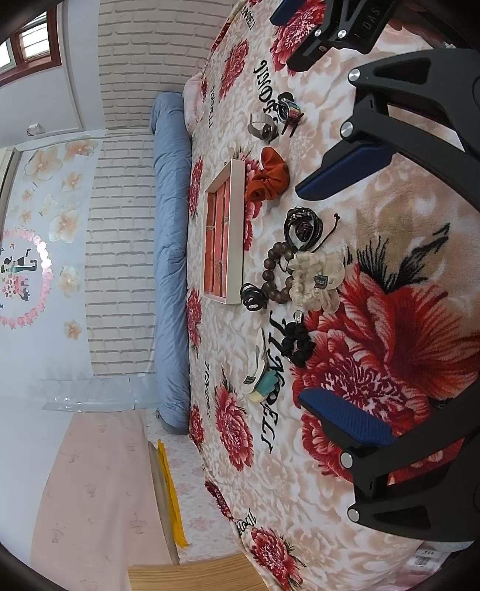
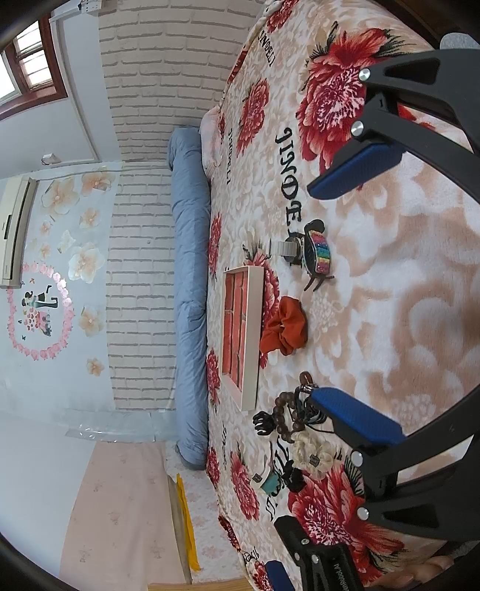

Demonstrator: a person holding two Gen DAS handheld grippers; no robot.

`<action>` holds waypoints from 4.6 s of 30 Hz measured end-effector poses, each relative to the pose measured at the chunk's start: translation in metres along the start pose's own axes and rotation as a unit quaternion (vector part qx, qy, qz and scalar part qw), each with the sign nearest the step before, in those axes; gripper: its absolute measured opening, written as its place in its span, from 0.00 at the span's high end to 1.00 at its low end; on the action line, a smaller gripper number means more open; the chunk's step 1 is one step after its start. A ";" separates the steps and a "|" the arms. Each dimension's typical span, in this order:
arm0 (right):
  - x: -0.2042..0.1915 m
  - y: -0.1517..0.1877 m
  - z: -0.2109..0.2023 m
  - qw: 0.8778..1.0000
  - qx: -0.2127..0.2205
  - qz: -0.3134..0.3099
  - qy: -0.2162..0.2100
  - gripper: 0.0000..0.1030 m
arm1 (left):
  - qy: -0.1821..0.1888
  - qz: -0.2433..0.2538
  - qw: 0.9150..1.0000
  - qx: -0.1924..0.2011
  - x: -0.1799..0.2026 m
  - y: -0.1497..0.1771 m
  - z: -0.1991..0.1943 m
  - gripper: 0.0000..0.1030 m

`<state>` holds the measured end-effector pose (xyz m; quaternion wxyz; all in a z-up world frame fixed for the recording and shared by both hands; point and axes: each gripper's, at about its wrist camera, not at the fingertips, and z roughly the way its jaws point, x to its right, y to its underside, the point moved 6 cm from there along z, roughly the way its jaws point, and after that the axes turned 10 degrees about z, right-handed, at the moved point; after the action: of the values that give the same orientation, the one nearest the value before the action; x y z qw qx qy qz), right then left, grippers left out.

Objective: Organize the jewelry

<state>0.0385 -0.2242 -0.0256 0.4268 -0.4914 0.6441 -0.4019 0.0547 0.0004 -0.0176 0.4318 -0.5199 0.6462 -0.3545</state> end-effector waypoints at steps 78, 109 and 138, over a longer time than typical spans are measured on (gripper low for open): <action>0.024 0.006 0.092 0.992 -0.101 -0.036 0.070 0.04 | 0.062 0.003 0.990 -0.130 -0.004 0.013 0.111 0.05; 0.060 0.021 0.197 0.964 -0.257 -0.016 0.070 0.04 | 0.082 0.021 0.969 -0.232 -0.011 0.028 0.178 0.23; 0.058 0.020 0.196 0.967 -0.254 -0.002 0.036 0.26 | 0.104 0.034 0.967 -0.232 -0.004 0.031 0.180 0.89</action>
<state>0.2087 -0.2964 -0.1146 0.2634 -0.5702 0.7390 -0.2437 0.2110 0.0092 -0.1126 0.2418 -0.5436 0.7694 -0.2324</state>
